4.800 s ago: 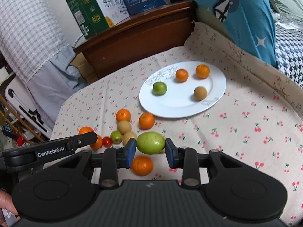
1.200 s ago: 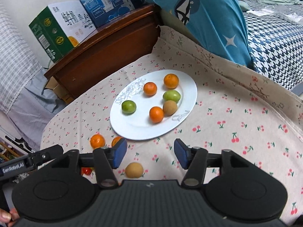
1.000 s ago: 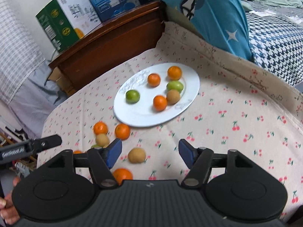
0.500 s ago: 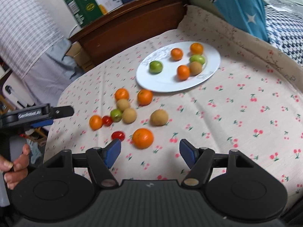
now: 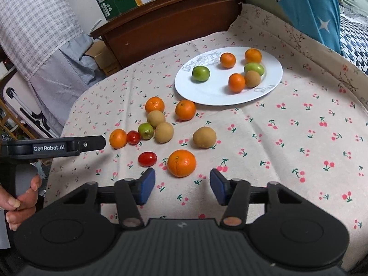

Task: Organize fruits
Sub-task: 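Withdraw both tools from the plate back toward the loose fruits, then grasp a mandarin with the left tool while the right tool grasps another mandarin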

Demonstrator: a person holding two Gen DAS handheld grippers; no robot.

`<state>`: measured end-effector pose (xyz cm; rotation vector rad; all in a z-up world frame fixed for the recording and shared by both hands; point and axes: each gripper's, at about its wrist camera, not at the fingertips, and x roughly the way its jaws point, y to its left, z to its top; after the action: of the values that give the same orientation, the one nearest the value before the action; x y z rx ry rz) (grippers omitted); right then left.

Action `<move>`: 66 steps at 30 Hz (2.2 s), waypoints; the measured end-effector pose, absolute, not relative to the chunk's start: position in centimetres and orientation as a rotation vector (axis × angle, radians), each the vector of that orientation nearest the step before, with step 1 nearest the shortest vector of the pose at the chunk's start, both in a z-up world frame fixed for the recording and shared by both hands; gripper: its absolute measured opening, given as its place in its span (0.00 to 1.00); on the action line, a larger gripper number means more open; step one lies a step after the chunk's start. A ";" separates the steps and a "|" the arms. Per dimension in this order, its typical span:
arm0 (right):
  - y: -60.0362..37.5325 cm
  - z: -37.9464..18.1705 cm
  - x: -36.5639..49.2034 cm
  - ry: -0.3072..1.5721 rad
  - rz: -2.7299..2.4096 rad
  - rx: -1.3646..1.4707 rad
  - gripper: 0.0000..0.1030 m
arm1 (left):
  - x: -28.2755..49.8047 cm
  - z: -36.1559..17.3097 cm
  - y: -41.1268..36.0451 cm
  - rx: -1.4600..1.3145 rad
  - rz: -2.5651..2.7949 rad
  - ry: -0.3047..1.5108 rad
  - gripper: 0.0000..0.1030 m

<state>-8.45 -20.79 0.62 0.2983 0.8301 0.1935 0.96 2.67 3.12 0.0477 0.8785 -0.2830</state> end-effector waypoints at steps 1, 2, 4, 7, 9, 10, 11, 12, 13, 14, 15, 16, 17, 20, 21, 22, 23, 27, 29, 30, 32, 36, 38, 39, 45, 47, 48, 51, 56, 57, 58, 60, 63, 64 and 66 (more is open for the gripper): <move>-20.7 0.5 -8.4 0.830 0.198 0.296 0.45 | 1.0 3.0 2.6 0.051 -0.286 0.873 0.92; -20.5 0.4 -8.4 0.829 0.201 0.292 0.42 | 1.1 3.0 2.5 0.054 -0.292 0.868 0.91; -20.4 0.2 -8.2 0.835 0.203 0.288 0.41 | 1.2 2.8 2.2 0.070 -0.307 0.866 0.90; -20.2 -0.1 -8.0 0.843 0.204 0.286 0.38 | 1.5 2.4 1.7 0.100 -0.321 0.860 0.90; -20.1 -0.3 -7.9 0.849 0.205 0.289 0.38 | 1.7 2.2 1.4 0.125 -0.324 0.854 0.90; -20.1 -0.3 -7.8 0.851 0.204 0.290 0.38 | 1.8 2.1 1.3 0.128 -0.326 0.853 0.88; -20.1 -0.4 -7.7 0.852 0.203 0.291 0.38 | 2.0 2.0 1.3 0.128 -0.330 0.855 0.86; -20.1 -0.4 -7.6 0.852 0.202 0.294 0.38 | 2.1 1.9 1.2 0.126 -0.333 0.855 0.86; -20.1 -0.5 -7.5 0.852 0.200 0.298 0.38 | 2.2 1.8 1.2 0.127 -0.334 0.853 0.86; -20.1 -0.5 -7.4 0.852 0.200 0.301 0.38 | 2.2 1.7 1.1 0.132 -0.337 0.848 0.84; -20.1 -0.6 -7.3 0.852 0.200 0.303 0.38 | 2.3 1.6 0.9 0.141 -0.343 0.843 0.82; -20.1 -0.6 -7.2 0.851 0.200 0.302 0.38 | 2.3 1.6 0.8 0.149 -0.348 0.841 0.77; -20.1 -0.6 -7.2 0.848 0.198 0.300 0.38 | 2.3 1.4 0.7 0.155 -0.354 0.841 0.73; -20.0 -0.7 -6.9 0.845 0.194 0.297 0.39 | 2.5 1.0 0.5 0.168 -0.366 0.849 0.66; -20.0 -0.7 -6.8 0.843 0.192 0.297 0.39 | 2.6 0.8 0.4 0.174 -0.367 0.853 0.65; -20.0 -0.7 -6.7 0.841 0.189 0.296 0.39 | 2.7 0.7 0.3 0.176 -0.367 0.854 0.63; -19.9 -0.8 -6.6 0.839 0.185 0.293 0.39 | 2.7 0.6 0.3 0.176 -0.371 0.855 0.63; -19.8 -0.9 -6.3 0.832 0.182 0.284 0.39 | 2.8 0.4 0.2 0.169 -0.391 0.857 0.54; -19.7 -0.9 -6.2 0.828 0.181 0.277 0.38 | 2.8 0.4 0.0 0.169 -0.398 0.850 0.48; -19.6 -0.9 -6.2 0.825 0.179 0.273 0.36 | 2.8 0.4 0.0 0.169 -0.401 0.847 0.47; -19.6 -1.0 -6.1 0.822 0.178 0.272 0.32 | 2.8 0.4 0.0 0.161 -0.409 0.844 0.37; -19.8 -1.0 -6.2 0.820 0.176 0.278 0.31 | 2.6 0.5 -0.2 0.157 -0.428 0.843 0.29; -19.9 -1.0 -6.2 0.820 0.171 0.283 0.31 | 2.5 0.6 -0.2 0.160 -0.426 0.839 0.29; -20.0 -0.9 -6.2 0.820 0.167 0.290 0.31 | 2.4 0.6 -0.1 0.152 -0.421 0.840 0.29; -20.8 -0.3 -6.5 0.802 0.170 0.346 0.31 | 2.1 1.8 0.9 0.091 -0.389 0.817 0.29; -20.7 -0.1 -6.6 0.796 0.175 0.340 0.31 | 2.1 2.2 1.2 0.066 -0.377 0.809 0.29; -20.7 -0.1 -6.6 0.797 0.179 0.338 0.31 | 2.0 2.4 1.3 0.058 -0.375 0.804 0.29; -20.6 0.0 -6.6 0.795 0.181 0.335 0.31 | 2.0 2.8 1.3 0.037 -0.385 0.793 0.29; -21.0 0.4 -6.5 0.781 0.173 0.349 0.31 | 1.8 3.2 1.0 0.032 -0.391 0.774 0.29; -21.1 0.5 -6.5 0.778 0.171 0.350 0.31 | 1.8 3.3 0.9 0.027 -0.395 0.771 0.29; -21.2 0.6 -6.4 0.775 0.170 0.352 0.31 | 1.8 3.4 0.8 0.022 -0.400 0.767 0.29; -21.5 1.0 -6.3 0.767 0.171 0.363 0.31 | 1.7 3.7 0.7 0.011 -0.409 0.761 0.29; -22.0 2.1 -6.2 0.733 0.175 0.364 0.31 | 1.5 4.3 0.5 0.000 -0.424 0.743 0.29; -22.2 2.4 -6.1 0.723 0.176 0.365 0.31 | 1.4 4.6 0.3 0.001 -0.430 0.733 0.29; -22.8 3.2 -5.9 0.705 0.180 0.377 0.31 | 1.4 5.1 0.0 0.002 -0.439 0.717 0.29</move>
<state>-5.91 -22.77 3.20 0.3769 0.7052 0.1803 1.36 0.04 5.13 0.0024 0.7167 -0.4390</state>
